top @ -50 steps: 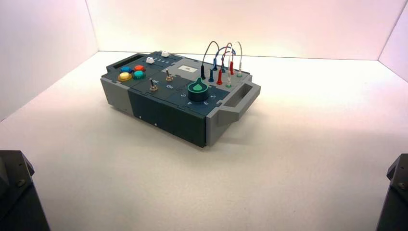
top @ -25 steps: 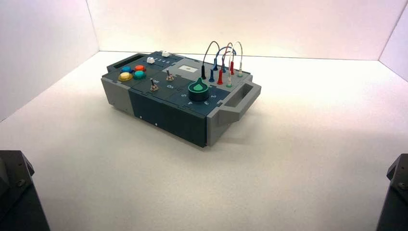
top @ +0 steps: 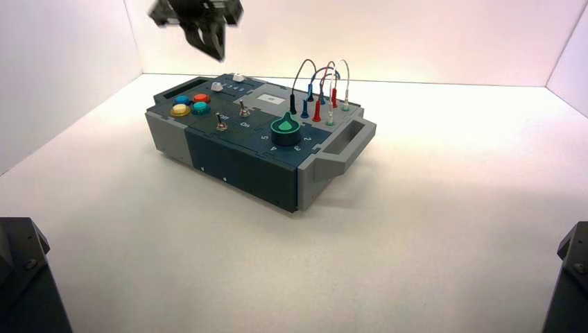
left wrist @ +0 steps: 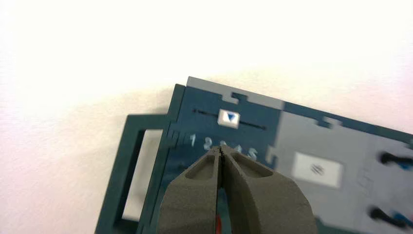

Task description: Move the top slider to position 5.

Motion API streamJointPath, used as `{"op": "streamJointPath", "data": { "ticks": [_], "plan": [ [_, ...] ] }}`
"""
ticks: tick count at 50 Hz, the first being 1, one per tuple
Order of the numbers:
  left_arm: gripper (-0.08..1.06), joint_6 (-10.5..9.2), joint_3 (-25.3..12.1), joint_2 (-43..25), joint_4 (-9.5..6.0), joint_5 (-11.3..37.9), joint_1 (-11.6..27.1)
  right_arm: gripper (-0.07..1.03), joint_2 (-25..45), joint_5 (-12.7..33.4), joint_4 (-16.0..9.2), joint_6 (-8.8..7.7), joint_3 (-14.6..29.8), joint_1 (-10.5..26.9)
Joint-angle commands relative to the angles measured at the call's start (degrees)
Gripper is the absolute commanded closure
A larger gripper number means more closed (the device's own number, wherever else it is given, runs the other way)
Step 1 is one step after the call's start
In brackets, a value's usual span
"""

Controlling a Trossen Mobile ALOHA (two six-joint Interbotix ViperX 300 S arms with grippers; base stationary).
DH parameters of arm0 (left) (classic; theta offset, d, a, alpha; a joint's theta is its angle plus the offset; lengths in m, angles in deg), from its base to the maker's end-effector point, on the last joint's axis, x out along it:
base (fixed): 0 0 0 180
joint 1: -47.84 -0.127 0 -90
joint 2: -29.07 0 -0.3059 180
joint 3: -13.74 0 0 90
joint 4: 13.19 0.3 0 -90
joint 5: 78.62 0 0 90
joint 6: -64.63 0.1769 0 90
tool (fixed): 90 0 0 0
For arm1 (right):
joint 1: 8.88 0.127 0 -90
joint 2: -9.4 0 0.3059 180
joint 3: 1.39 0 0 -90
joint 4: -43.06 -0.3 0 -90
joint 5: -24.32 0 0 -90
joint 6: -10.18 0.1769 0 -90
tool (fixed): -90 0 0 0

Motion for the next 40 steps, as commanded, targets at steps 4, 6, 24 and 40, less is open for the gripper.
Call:
{"op": "streamJointPath", "data": {
  "ticks": [4, 6, 24, 40],
  "plan": [
    [1.01, 0.53, -7.6, -4.5, 0.00, 0.3, -0.1, 0.99, 0.6, -0.7, 0.1, 0.09, 0.9, 0.3],
    [1.01, 0.44, -8.8, -5.3, 0.00, 0.4, -0.1, 0.99, 0.6, -0.7, 0.2, 0.09, 0.8, 0.2],
    [1.01, 0.53, -16.7, -10.6, 0.00, 5.2, -0.1, 0.99, 0.7, -0.7, 0.2, 0.09, 0.8, 0.2],
    [1.01, 0.79, -14.9, -9.1, 0.26, 5.7, -1.7, 0.99, 0.7, -0.8, 0.4, 0.09, 0.9, 0.2]
  ]
}}
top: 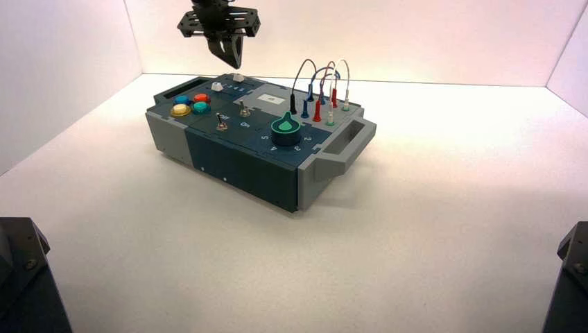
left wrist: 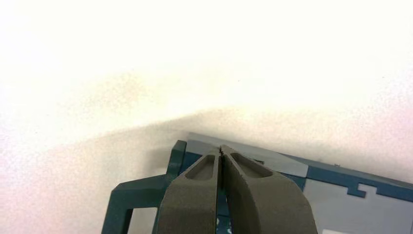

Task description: Move the top slider to position 5.

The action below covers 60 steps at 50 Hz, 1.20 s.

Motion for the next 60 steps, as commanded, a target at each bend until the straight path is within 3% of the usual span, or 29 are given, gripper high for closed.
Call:
{"op": "streamJointPath", "data": {
  "ticks": [1, 13, 60],
  "plan": [
    [1.01, 0.62, 0.3, 3.3, 0.18, -0.1, -1.4, 0.99, 0.5, -0.6, 0.1, 0.09, 0.8, 0.2],
    [1.01, 2.02, 2.1, 4.2, 0.18, 0.1, -1.7, 0.99, 0.5, -0.7, 0.3, 0.09, 0.9, 0.2],
    [1.01, 2.11, 2.2, 4.1, 0.00, 1.9, 1.0, 0.99, 0.2, -0.7, 0.4, 0.09, 1.0, 0.2]
  ]
}}
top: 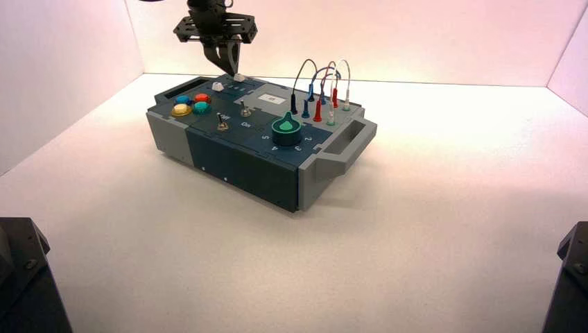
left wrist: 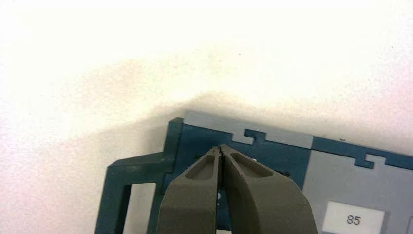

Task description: Move the top slider to position 5.

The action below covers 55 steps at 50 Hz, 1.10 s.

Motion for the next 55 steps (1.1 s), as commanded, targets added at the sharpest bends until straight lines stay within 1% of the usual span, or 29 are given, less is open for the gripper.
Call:
{"op": "streamJointPath", "data": {
  "ticks": [1, 22, 55],
  "plan": [
    [1.01, 0.35, -0.6, 2.9, -0.09, 0.4, 0.4, 0.99, 0.2, -0.6, 0.1, 0.09, 1.0, 0.2],
    [1.01, 0.35, 0.2, 2.9, -0.18, 1.1, 1.4, 0.99, -0.4, -0.6, 0.1, 0.09, 0.9, 0.2],
    [1.01, 0.35, 0.3, 3.8, -0.18, 1.1, 2.6, 0.99, -0.6, -0.5, 0.1, 0.09, 1.0, 0.2]
  ]
}}
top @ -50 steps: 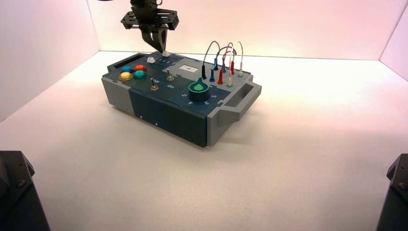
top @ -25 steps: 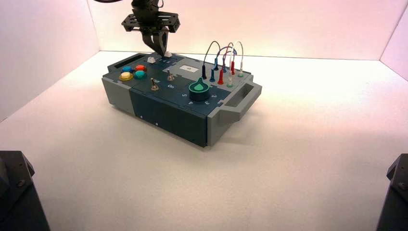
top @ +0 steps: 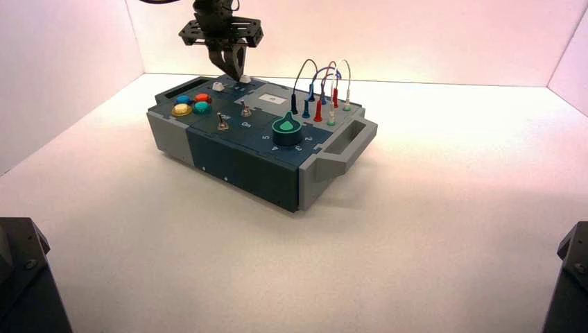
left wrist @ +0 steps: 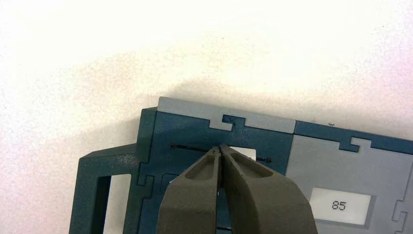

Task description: Move the top slider to position 5.

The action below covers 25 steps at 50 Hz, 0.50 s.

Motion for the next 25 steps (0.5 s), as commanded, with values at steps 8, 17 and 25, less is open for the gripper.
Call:
{"op": "streamJointPath", "data": {
  "ticks": [8, 17, 25],
  "plan": [
    [1.01, 0.35, -0.7, 3.4, -0.09, -0.2, 1.4, 0.99, 0.3, -0.5, 0.0, 0.09, 0.9, 0.3],
    [1.01, 0.35, -0.6, 3.4, -0.09, -0.2, 1.8, 0.99, 0.3, -0.4, 0.0, 0.18, 0.9, 0.4],
    [1.01, 0.44, -0.4, 3.4, -0.18, 0.0, 1.8, 0.99, 0.3, -0.4, 0.0, 0.09, 0.9, 0.3]
  ]
}}
